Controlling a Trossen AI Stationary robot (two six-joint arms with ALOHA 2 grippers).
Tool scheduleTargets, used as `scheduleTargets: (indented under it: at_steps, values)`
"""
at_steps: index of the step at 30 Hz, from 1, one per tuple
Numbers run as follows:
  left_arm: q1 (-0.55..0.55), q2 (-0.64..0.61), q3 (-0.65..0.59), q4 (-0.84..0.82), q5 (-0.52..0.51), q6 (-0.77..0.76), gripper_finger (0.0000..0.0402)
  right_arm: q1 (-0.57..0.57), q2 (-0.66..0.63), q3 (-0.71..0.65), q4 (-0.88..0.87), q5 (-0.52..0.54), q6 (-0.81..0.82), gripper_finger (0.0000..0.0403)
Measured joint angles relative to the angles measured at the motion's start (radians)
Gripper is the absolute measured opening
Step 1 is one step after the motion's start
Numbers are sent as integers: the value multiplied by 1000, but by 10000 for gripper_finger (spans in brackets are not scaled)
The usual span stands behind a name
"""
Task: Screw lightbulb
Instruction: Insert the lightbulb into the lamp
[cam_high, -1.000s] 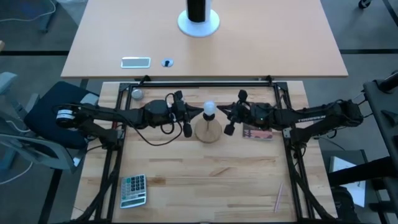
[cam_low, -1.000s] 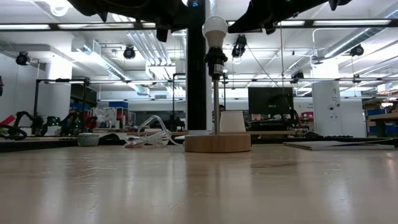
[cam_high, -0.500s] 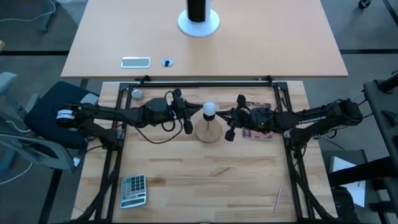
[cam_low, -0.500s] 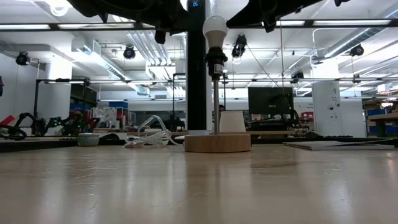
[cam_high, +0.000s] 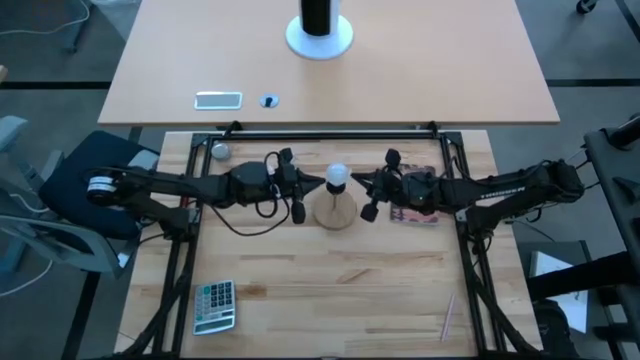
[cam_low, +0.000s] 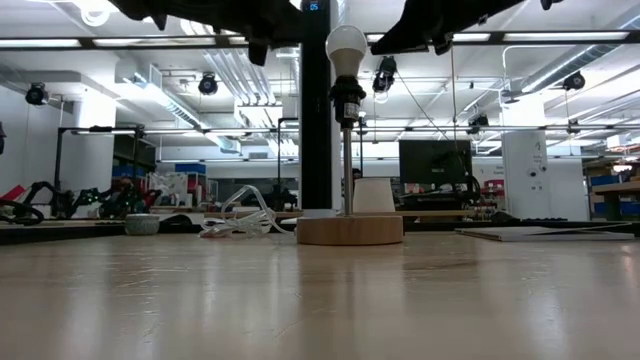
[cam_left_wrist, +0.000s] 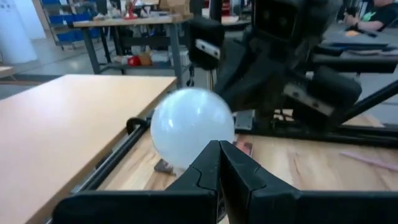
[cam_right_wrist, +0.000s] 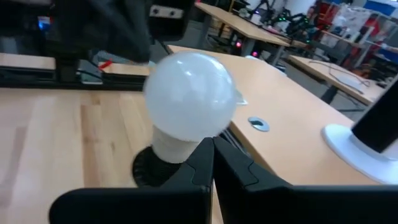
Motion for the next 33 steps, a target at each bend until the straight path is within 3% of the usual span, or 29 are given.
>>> scheduleTargets:
  at_steps: [10,20,33]
  values:
    - [0,47,23,28,-38,2,0,-25,0,-1,35,-71,-23,2]
    - [3,47,23,21,-129,2,0,18,4,0,45,-123,24,2]
    - [-5,-10,24,-103,-137,-5,0,29,-16,0,-23,-77,50,2]
